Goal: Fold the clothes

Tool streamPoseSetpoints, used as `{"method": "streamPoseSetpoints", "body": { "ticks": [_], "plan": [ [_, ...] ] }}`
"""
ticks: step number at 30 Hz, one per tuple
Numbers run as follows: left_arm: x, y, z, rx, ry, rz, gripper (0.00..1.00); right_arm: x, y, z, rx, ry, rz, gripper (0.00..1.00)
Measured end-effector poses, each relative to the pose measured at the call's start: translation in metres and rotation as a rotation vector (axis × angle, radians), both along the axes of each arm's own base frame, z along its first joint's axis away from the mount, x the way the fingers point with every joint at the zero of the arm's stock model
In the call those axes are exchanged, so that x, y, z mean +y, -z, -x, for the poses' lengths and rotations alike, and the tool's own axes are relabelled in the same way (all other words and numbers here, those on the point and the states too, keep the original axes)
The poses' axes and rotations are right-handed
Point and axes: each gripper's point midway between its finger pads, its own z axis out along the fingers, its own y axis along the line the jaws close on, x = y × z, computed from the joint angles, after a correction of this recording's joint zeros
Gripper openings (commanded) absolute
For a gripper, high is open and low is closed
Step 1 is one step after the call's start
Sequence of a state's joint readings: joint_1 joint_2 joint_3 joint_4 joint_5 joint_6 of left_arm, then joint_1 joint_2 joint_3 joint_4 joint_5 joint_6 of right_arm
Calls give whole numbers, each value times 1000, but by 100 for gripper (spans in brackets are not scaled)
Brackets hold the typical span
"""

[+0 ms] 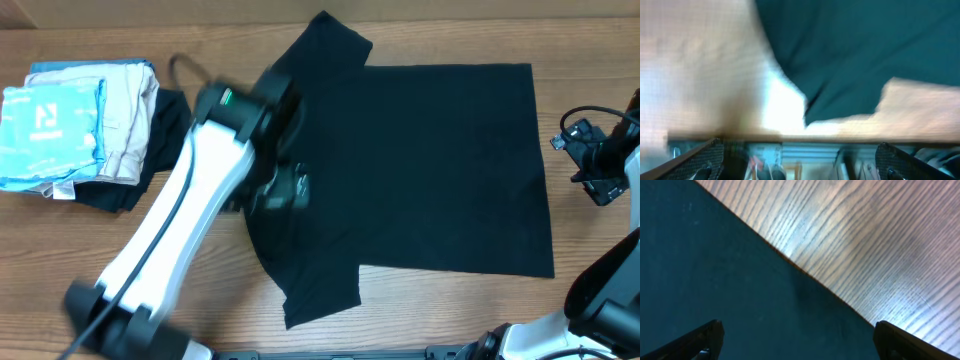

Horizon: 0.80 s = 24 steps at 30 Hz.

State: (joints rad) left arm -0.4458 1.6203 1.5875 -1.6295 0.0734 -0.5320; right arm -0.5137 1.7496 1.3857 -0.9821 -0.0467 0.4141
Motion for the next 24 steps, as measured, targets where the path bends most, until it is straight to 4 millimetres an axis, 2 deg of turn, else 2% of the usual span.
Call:
{"method": "streamPoseSetpoints", "body": {
  "ticks": [2,4,6,7,10,14,15,17,19,24],
  "plan": [
    [7,19,39,-1,-32,43,100,1,1,1,5,0,-4,100],
    [-1,46,57,-11,-39,112,89,1,0,1,5,0,-5,100],
    [-10,87,78,38,-51,168,81,1,1,2,9,0,-7,100],
    [-13,107,88,72,-51,186,80,1,1,2,9,0,-6,100],
    [-16,136,109,124,-29,198,80,2,1,2,10,0,-7,100],
    [-23,156,109,95,-19,238,78,1,1,2,9,0,-7,100],
    [-25,159,109,86,-16,247,79,1,1,2,10,0,-6,97],
    [-27,166,114,86,3,253,80,2,1,2,11,-4,-6,82],
    [-25,170,119,97,7,248,81,3,2,6,25,6,-16,82],
    [-27,170,117,88,8,254,84,6,8,43,157,100,-74,82]
  ]
}}
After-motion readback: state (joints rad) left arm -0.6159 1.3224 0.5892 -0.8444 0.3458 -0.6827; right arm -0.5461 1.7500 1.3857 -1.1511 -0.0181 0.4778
